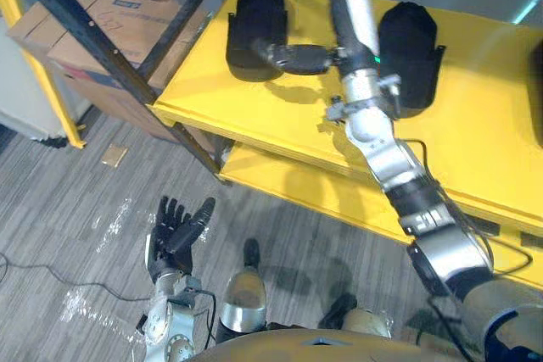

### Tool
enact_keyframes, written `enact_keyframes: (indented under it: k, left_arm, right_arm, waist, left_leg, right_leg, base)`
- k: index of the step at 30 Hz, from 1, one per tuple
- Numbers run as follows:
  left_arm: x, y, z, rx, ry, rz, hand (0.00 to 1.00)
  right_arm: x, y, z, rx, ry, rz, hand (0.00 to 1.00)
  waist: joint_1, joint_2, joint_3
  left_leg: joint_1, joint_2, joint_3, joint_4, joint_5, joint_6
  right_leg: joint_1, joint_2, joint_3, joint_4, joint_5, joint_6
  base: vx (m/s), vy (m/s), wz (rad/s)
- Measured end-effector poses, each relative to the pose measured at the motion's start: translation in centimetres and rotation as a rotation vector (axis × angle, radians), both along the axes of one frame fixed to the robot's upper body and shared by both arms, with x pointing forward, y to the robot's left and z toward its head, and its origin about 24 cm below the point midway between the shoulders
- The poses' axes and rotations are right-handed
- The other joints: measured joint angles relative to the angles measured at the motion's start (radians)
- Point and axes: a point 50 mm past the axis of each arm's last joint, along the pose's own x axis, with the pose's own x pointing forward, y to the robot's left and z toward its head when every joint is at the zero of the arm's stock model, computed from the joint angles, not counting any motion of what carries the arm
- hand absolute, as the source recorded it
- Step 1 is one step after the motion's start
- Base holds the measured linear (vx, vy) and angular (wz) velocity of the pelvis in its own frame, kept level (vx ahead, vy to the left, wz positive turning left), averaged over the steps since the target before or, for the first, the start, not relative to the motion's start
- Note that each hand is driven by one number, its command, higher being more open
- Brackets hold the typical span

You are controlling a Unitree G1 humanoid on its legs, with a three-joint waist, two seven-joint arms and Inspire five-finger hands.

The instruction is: Walk over and take three plastic housings, then place them on the shelf

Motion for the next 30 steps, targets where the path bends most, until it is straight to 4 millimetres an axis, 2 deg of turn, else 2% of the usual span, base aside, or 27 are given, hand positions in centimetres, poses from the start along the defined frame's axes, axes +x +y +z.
enact_keyframes:
  k: [2, 3, 5, 6, 7, 10, 12, 15, 16, 18, 20, 22, 23, 24, 26, 28, 30]
  left_arm:
    - [0.0, -0.6, 0.6, -0.010, -0.030, -0.095, 1.00]
    - [0.0, -1.5, 1.3, -0.051, -0.070, -0.182, 1.00]
    - [0.2, -2.4, 2.5, -0.104, -0.144, -0.247, 1.00]
    - [0.4, -2.8, 3.5, -0.149, -0.210, -0.278, 1.00]
    - [0.5, -3.1, 5.2, -0.227, -0.336, -0.320, 1.00]
    - [0.6, -2.6, 8.3, -0.294, -0.560, -0.385, 1.00]
    - [0.7, -2.0, 10.1, -0.288, -0.696, -0.416, 1.00]
    - [1.0, -0.5, 11.7, -0.241, -0.842, -0.398, 1.00]
    - [0.9, 0.1, 11.8, -0.226, -0.851, -0.371, 1.00]
    - [0.2, 3.0, 12.1, -0.153, -0.845, -0.215, 1.00]
    - [-0.4, 4.7, 12.2, -0.109, -0.831, -0.110, 1.00]
    - [-1.1, 6.2, 12.2, -0.066, -0.809, -0.001, 1.00]
    - [-1.4, 7.0, 12.3, -0.048, -0.797, 0.048, 1.00]
    - [-1.4, 7.5, 12.3, -0.044, -0.786, 0.094, 1.00]
    - [-1.3, 8.1, 12.2, -0.044, -0.772, 0.171, 1.00]
    - [-1.2, 8.5, 12.1, -0.013, -0.728, 0.238, 1.00]
    - [-0.6, 8.5, 12.2, 0.010, -0.687, 0.279, 1.00]
  right_arm:
    - [-1.2, -1.6, -1.6, 0.070, 0.035, -0.028, 1.00]
    - [-2.7, -3.4, -3.8, 0.111, 0.085, -0.090, 1.00]
    - [-4.3, -5.4, -6.4, 0.153, 0.150, -0.177, 1.00]
    - [-5.2, -6.7, -8.1, 0.181, 0.197, -0.240, 1.00]
    - [-6.8, -8.7, -10.7, 0.225, 0.284, -0.357, 1.00]
    - [-9.5, -11.6, -14.8, 0.245, 0.424, -0.522, 1.00]
    - [-10.0, -11.5, -15.0, 0.195, 0.407, -0.517, 1.00]
    - [-12.4, -11.3, -18.0, 0.244, 0.427, -0.589, 1.00]
    - [-12.9, -11.2, -18.3, 0.229, 0.426, -0.600, 1.00]
    - [-15.6, -10.8, -20.0, 0.173, 0.462, -0.650, 1.00]
    - [-16.8, -10.9, -20.7, 0.167, 0.491, -0.672, 1.00]
    - [-18.5, -11.6, -22.9, 0.187, 0.600, -0.748, 1.00]
    - [-20.1, -12.2, -24.6, 0.197, 0.694, -0.809, 1.00]
    - [-21.7, -12.6, -25.9, 0.211, 0.778, -0.858, 1.00]
    - [-23.9, -13.0, -27.4, 0.210, 0.887, -0.915, 1.00]
    - [-25.2, -13.0, -28.1, 0.198, 0.945, -0.938, 1.00]
    - [-26.0, -13.0, -28.5, 0.189, 0.982, -0.949, 1.00]
  waist:
    - [-0.018, -0.007, -0.009]
    - [-0.045, -0.013, -0.035]
    - [-0.071, -0.017, -0.061]
    - [-0.085, -0.018, -0.073]
    - [-0.107, -0.014, -0.087]
    - [-0.151, 0.003, -0.106]
    - [-0.167, 0.010, -0.115]
    - [-0.168, 0.016, -0.167]
    - [-0.169, 0.017, -0.169]
    - [-0.170, 0.013, -0.189]
    - [-0.168, 0.007, -0.188]
    - [-0.168, -0.005, -0.193]
    - [-0.172, -0.012, -0.199]
    - [-0.172, -0.014, -0.201]
    - [-0.177, -0.012, -0.203]
    - [-0.199, -0.008, -0.206]
    - [-0.208, -0.004, -0.214]
  left_leg:
    - [0.013, 0.001, 0.027, 0.000, -0.011, 0.001]
    - [0.014, -0.001, 0.049, 0.000, -0.018, 0.001]
    - [0.015, -0.001, 0.067, 0.000, -0.026, -0.001]
    - [0.018, 0.000, 0.082, 0.000, -0.030, -0.001]
    - [0.027, 0.002, 0.108, 0.000, -0.035, -0.003]
    - [0.034, 0.004, 0.145, 0.000, -0.039, -0.002]
    - [0.051, 0.010, 0.170, 0.000, -0.042, -0.004]
    - [0.060, 0.021, 0.180, 0.000, -0.055, -0.014]
    - [0.064, 0.021, 0.181, 0.000, -0.056, -0.015]
    - [0.067, 0.021, 0.185, 0.000, -0.067, -0.013]
    - [0.073, 0.021, 0.193, 0.000, -0.068, -0.016]
    - [0.081, 0.021, 0.209, -0.001, -0.073, -0.020]
    - [0.082, 0.020, 0.214, -0.001, -0.075, -0.021]
    - [0.086, 0.020, 0.222, -0.001, -0.077, -0.022]
    - [0.100, 0.020, 0.243, -0.001, -0.081, -0.026]
    - [0.106, 0.020, 0.253, 0.000, -0.084, -0.028]
    - [0.118, 0.023, 0.276, 0.000, -0.090, -0.030]
  right_leg:
    - [0.005, 0.006, 0.022, -0.027, 0.019, 0.001]
    - [0.003, 0.011, 0.039, -0.054, 0.036, 0.002]
    - [0.001, 0.018, 0.055, -0.081, 0.052, 0.003]
    - [0.001, 0.026, 0.068, -0.094, 0.063, 0.003]
    - [0.001, 0.031, 0.092, -0.111, 0.077, 0.002]
    - [-0.012, 0.036, 0.129, -0.120, 0.093, -0.002]
    - [-0.011, 0.041, 0.153, -0.121, 0.095, -0.003]
    - [-0.006, 0.055, 0.157, -0.138, 0.097, -0.005]
    - [-0.002, 0.056, 0.157, -0.142, 0.097, -0.004]
    - [0.006, 0.059, 0.157, -0.158, 0.099, -0.003]
    - [0.006, 0.059, 0.165, -0.158, 0.099, -0.003]
    - [0.005, 0.059, 0.180, -0.160, 0.099, -0.003]
    - [0.005, 0.059, 0.183, -0.165, 0.100, -0.002]
    - [0.005, 0.059, 0.191, -0.168, 0.101, -0.002]
    - [0.004, 0.060, 0.209, -0.170, 0.103, -0.003]
    - [0.003, 0.060, 0.221, -0.170, 0.104, -0.004]
    - [0.000, 0.063, 0.243, -0.171, 0.105, -0.005]
  base:
    - [0.00, 0.025, -0.40]
    - [0.01, 0.022, -0.41]
    - [0.03, 0.009, -0.32]
    - [0.06, -0.008, -0.48]
    - [0.07, -0.008, -0.51]
    - [0.05, 0.001, -0.40]
    - [0.02, -0.006, -0.34]
    - [0.01, -0.014, -0.08]
    - [0.01, -0.011, -0.03]
    - [0.04, -0.007, -0.02]
    - [0.04, 0.005, -0.13]
    - [0.04, 0.009, -0.19]
    - [0.05, 0.006, -0.15]
    - [0.05, 0.005, -0.16]
    - [0.05, 0.009, -0.26]
    - [0.04, 0.005, -0.25]
    - [0.03, 0.003, -0.28]
